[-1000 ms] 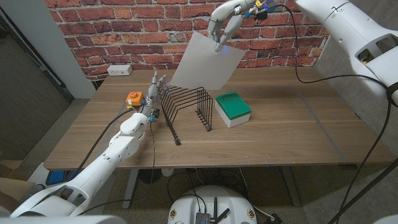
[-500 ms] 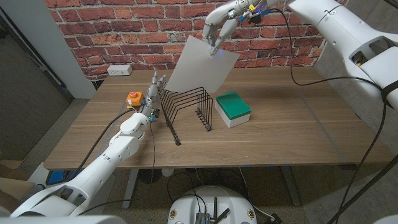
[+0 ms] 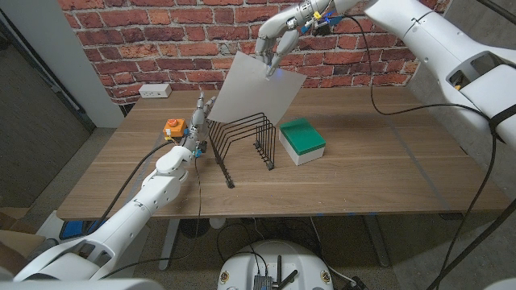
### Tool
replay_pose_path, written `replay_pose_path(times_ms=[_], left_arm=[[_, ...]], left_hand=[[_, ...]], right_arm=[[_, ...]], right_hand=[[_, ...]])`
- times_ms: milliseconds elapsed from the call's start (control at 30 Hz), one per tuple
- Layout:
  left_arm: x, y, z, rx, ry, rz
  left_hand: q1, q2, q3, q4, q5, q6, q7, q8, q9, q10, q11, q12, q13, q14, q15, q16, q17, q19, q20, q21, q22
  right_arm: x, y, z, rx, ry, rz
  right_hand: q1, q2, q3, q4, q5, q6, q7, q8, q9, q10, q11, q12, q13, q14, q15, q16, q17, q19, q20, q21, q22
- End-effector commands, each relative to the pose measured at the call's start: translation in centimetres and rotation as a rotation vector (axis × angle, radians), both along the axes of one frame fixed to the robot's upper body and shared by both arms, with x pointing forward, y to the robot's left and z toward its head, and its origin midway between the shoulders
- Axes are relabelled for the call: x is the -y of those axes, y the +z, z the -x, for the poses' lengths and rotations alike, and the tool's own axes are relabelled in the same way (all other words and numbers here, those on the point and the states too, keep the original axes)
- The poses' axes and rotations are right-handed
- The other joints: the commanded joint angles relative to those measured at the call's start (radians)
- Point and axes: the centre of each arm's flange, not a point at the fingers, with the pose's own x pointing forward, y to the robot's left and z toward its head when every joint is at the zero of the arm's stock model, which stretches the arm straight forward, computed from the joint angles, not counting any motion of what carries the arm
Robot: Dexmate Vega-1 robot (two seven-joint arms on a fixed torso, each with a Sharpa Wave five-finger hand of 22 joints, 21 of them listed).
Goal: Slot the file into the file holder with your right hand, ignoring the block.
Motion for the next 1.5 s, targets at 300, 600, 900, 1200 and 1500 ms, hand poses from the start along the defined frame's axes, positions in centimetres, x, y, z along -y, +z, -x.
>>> replay_pose_path(times_ms=[300, 600, 900, 1200, 1500], left_arm=[[0.0, 0.0, 0.0, 0.000, 0.001, 0.000], [0.0, 0.0, 0.0, 0.000, 0.001, 0.000], [0.0, 0.0, 0.0, 0.000, 0.001, 0.000], [0.0, 0.0, 0.0, 0.000, 0.001, 0.000], [0.0, 0.0, 0.0, 0.000, 0.001, 0.000]], left_hand=[[-0.004, -0.003, 0.003, 0.001, 0.000, 0.000, -0.005, 0.003, 0.005, 0.001, -0.009, 0.003, 0.005, 0.011, 0.001, 0.006, 0.002, 0.009, 0.000, 0.002, 0.005], [-0.004, -0.003, 0.004, 0.001, -0.001, 0.000, -0.005, 0.003, 0.005, 0.001, -0.009, 0.003, 0.005, 0.012, 0.000, 0.006, 0.002, 0.009, 0.000, 0.002, 0.005], [-0.004, -0.003, 0.004, 0.001, -0.001, 0.000, -0.005, 0.003, 0.005, 0.002, -0.008, 0.003, 0.005, 0.011, 0.002, 0.006, 0.002, 0.009, 0.000, 0.002, 0.005], [-0.004, -0.003, 0.005, 0.001, -0.001, 0.000, -0.005, 0.003, 0.005, 0.002, -0.010, 0.003, 0.005, 0.011, 0.001, 0.006, 0.002, 0.009, 0.000, 0.002, 0.005], [-0.004, -0.003, 0.005, 0.001, -0.001, 0.001, -0.005, 0.003, 0.005, 0.002, -0.009, 0.003, 0.005, 0.012, 0.001, 0.006, 0.002, 0.009, 0.000, 0.002, 0.005]], right_arm=[[-3.1, -1.2, -0.8, -0.017, -0.063, 0.027], [-4.2, -1.8, -1.1, -0.032, -0.079, 0.048], [-5.5, -2.5, -1.1, -0.042, -0.086, 0.063], [-7.3, -3.6, -1.2, -0.065, -0.094, 0.113], [-7.6, -4.0, -1.6, -0.074, -0.102, 0.148]], right_hand=[[0.009, 0.010, 0.006, -0.007, 0.009, 0.037, -0.025, 0.002, 0.003, 0.006, -0.006, 0.005, 0.003, -0.001, -0.097, 0.007, 0.004, -0.006, -0.089, 0.009, 0.001], [0.010, 0.010, 0.007, -0.008, 0.010, 0.034, -0.027, 0.001, 0.003, 0.006, -0.006, 0.006, 0.005, -0.001, -0.098, 0.007, 0.004, -0.007, -0.089, 0.012, 0.000], [0.011, 0.010, 0.008, -0.007, 0.011, 0.034, -0.026, 0.001, 0.003, 0.004, -0.006, 0.005, 0.005, -0.001, -0.098, 0.006, 0.003, -0.009, -0.089, 0.014, 0.000], [0.013, 0.010, 0.008, -0.008, 0.012, 0.033, -0.026, 0.001, 0.003, 0.004, -0.006, 0.005, 0.005, -0.002, -0.097, 0.006, 0.003, -0.010, -0.089, 0.018, 0.000], [0.012, 0.009, 0.008, -0.007, 0.013, 0.033, -0.024, 0.001, 0.003, 0.003, -0.006, 0.005, 0.005, -0.004, -0.096, 0.005, 0.002, -0.013, -0.089, 0.020, -0.001]])
